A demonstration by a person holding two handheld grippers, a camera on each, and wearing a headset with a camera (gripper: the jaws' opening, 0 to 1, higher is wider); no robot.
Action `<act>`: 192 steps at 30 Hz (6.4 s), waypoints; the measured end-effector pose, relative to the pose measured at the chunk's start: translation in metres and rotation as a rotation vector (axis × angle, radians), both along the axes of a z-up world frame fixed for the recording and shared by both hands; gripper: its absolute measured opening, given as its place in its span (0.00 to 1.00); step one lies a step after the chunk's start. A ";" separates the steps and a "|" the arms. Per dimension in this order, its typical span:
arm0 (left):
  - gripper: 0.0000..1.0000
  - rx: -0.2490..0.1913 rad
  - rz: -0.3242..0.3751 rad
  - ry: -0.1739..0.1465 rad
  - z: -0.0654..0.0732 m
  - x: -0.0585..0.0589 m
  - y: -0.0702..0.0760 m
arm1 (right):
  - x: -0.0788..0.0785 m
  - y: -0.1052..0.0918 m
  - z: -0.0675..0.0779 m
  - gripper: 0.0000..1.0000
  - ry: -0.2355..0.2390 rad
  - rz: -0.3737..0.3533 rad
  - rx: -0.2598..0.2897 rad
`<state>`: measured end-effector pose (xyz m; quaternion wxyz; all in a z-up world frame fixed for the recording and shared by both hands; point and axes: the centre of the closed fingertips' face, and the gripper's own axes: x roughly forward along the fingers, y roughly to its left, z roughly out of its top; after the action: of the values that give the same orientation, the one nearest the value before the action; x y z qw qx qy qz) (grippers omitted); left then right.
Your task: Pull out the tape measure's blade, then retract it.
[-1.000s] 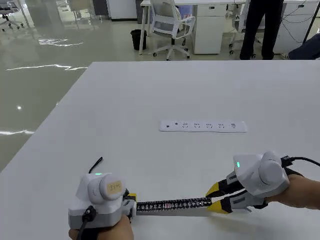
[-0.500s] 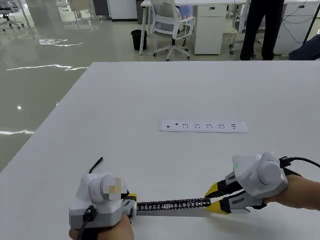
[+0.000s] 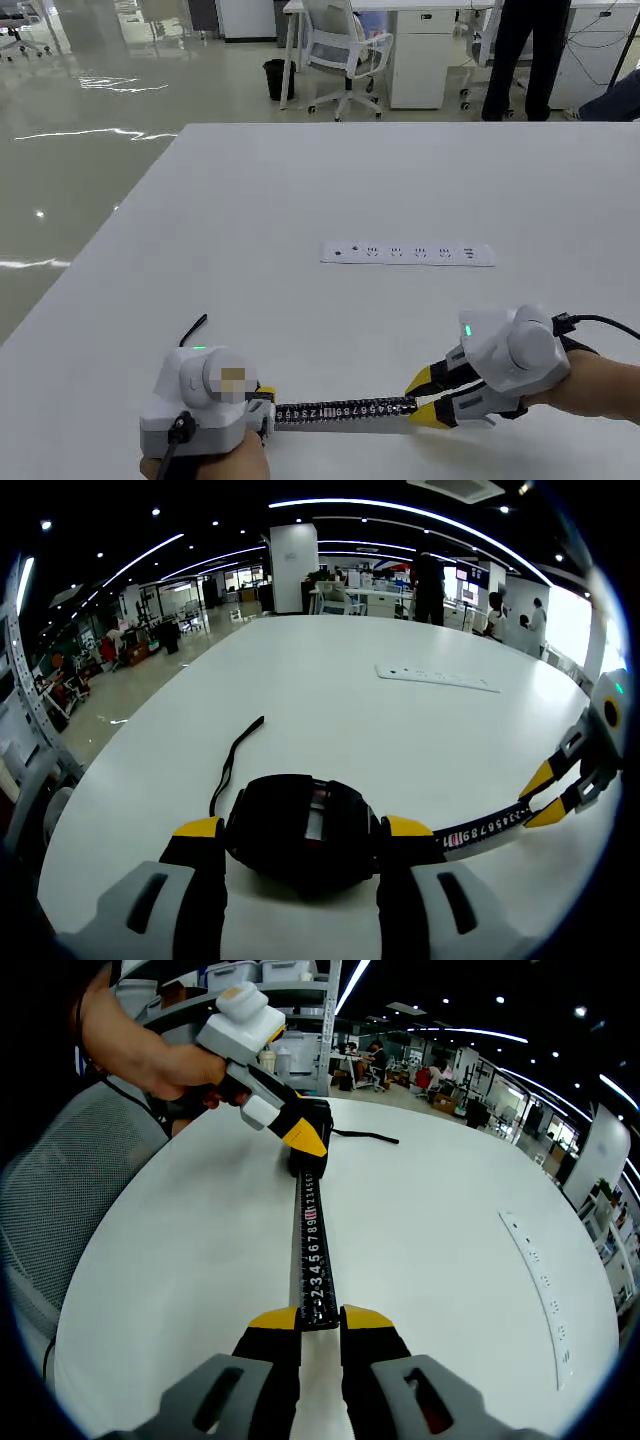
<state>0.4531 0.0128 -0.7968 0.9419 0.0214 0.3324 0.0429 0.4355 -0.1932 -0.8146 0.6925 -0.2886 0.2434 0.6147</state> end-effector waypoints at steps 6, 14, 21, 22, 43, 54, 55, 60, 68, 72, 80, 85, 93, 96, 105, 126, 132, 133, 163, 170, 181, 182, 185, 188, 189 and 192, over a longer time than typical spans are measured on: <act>0.56 0.000 0.000 0.001 0.000 0.000 0.000 | 0.001 0.002 -0.002 0.14 0.005 -0.003 0.001; 0.56 -0.001 -0.001 0.000 0.000 0.000 0.000 | 0.001 0.006 -0.002 0.14 0.006 0.003 0.000; 0.56 -0.001 -0.001 0.000 0.000 0.000 0.000 | 0.001 0.009 -0.003 0.14 0.009 0.004 -0.002; 0.56 -0.001 -0.001 0.000 0.000 0.000 0.000 | 0.001 0.010 -0.003 0.14 0.009 0.005 -0.002; 0.57 0.001 0.001 -0.001 -0.001 0.000 0.000 | 0.001 0.021 -0.006 0.14 0.014 0.002 0.003; 0.56 0.010 -0.003 0.005 -0.001 0.000 0.000 | 0.001 0.028 -0.007 0.14 0.015 0.005 0.010; 0.56 0.011 -0.003 0.006 -0.001 0.000 0.000 | 0.001 0.029 -0.007 0.14 0.016 0.005 0.011; 0.56 0.013 -0.005 0.005 -0.001 0.000 0.000 | 0.001 0.030 -0.008 0.14 0.017 0.006 0.011; 0.56 0.011 -0.006 0.007 -0.001 0.000 0.000 | 0.000 0.032 -0.008 0.14 0.018 0.005 0.013; 0.56 0.008 -0.007 0.009 -0.001 0.000 0.000 | 0.000 0.034 -0.008 0.14 0.018 0.005 0.014; 0.56 0.000 -0.007 0.009 -0.002 0.000 0.000 | 0.001 0.038 -0.009 0.14 0.019 0.009 0.017; 0.56 -0.006 -0.008 0.010 -0.002 0.000 0.000 | 0.001 0.041 -0.010 0.14 0.021 0.011 0.019; 0.56 -0.019 -0.009 0.017 -0.003 -0.001 0.001 | 0.000 0.045 -0.011 0.14 0.022 0.012 0.018; 0.56 -0.021 -0.009 0.016 -0.003 -0.002 0.001 | 0.000 0.047 -0.010 0.14 0.022 0.012 0.019; 0.56 -0.028 -0.013 0.018 -0.002 -0.002 0.002 | 0.000 0.051 -0.011 0.14 0.022 0.017 0.019; 0.57 -0.034 -0.021 0.019 -0.001 -0.001 0.001 | -0.001 0.065 -0.013 0.14 0.023 0.029 0.022; 0.57 -0.032 -0.027 0.021 -0.001 -0.001 0.002 | -0.001 0.069 -0.013 0.14 0.022 0.030 0.026; 0.57 -0.035 -0.026 0.021 -0.001 -0.001 0.001 | -0.001 0.070 -0.013 0.14 0.022 0.031 0.023; 0.57 -0.037 -0.028 0.030 -0.001 -0.002 0.004 | -0.001 0.089 -0.014 0.14 0.023 0.045 0.030; 0.57 -0.039 -0.028 0.030 -0.001 -0.002 0.005 | -0.001 0.093 -0.014 0.14 0.022 0.049 0.032; 0.57 -0.040 -0.031 0.032 -0.002 -0.002 0.007 | -0.001 0.099 -0.015 0.14 0.022 0.054 0.034; 0.57 -0.040 -0.030 0.032 -0.002 -0.003 0.007 | -0.001 0.099 -0.015 0.14 0.022 0.054 0.035; 0.57 -0.044 -0.028 0.033 -0.002 -0.002 0.008 | -0.001 0.101 -0.014 0.14 0.021 0.054 0.038; 0.57 -0.048 -0.025 0.033 -0.002 -0.003 0.008 | 0.000 0.102 -0.014 0.14 0.019 0.057 0.039; 0.57 -0.049 -0.025 0.033 -0.002 -0.003 0.008 | 0.000 0.103 -0.013 0.14 0.020 0.056 0.040; 0.57 -0.053 -0.024 0.033 -0.002 -0.003 0.009 | 0.000 0.105 -0.013 0.14 0.018 0.058 0.041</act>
<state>0.4502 0.0217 -0.7987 0.9371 0.0013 0.3484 0.0227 0.4355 -0.0885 -0.8273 0.6781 -0.2758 0.2284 0.6419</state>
